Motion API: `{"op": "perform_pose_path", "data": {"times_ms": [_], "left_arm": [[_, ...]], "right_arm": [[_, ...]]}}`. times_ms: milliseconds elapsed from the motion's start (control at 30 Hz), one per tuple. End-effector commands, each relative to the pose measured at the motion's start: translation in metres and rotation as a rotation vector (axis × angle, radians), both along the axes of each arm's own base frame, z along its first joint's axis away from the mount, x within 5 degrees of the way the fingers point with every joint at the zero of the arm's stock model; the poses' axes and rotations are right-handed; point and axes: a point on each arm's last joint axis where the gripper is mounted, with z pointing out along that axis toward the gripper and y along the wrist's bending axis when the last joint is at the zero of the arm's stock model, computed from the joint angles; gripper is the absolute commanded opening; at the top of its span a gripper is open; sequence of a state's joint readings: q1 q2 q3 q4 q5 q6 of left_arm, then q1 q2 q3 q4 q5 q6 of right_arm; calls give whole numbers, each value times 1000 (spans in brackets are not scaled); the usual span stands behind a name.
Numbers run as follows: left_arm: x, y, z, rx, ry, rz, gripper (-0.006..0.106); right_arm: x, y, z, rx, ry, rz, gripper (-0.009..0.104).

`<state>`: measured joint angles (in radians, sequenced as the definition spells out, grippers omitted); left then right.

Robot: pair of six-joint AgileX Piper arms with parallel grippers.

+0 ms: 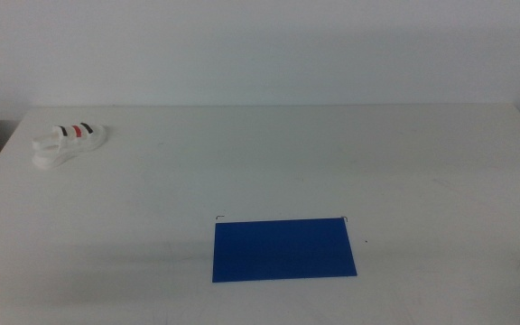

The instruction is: Use one arm to grab the shoe from the table and place it on the mat.

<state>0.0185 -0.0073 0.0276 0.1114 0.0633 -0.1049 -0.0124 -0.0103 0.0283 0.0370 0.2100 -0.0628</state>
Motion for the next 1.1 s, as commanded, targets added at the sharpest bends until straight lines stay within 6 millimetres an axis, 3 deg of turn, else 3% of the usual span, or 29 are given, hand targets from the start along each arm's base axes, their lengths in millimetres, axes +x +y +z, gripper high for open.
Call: {"op": "perform_pose_path", "data": {"times_ms": [0, 200, 600, 833, 1067], "left_arm": [[2, -1, 19, -10, -71, -13, 94], [23, -1, 64, -9, -19, -12, 94], [107, 1, 155, 11, 35, -13, 94], [153, 1, 181, 7, 50, -12, 94], [189, 3, 186, -3, 175, 3, 94]], "right_arm": [[-1, 0, 7, -18, -98, -5, 64], [-1, 0, 7, -18, -98, -5, 64], [-1, 0, 7, -18, -98, -5, 64], [-1, 0, 7, -18, -98, -5, 64], [-1, 0, 7, -18, -98, -5, 64]]}}
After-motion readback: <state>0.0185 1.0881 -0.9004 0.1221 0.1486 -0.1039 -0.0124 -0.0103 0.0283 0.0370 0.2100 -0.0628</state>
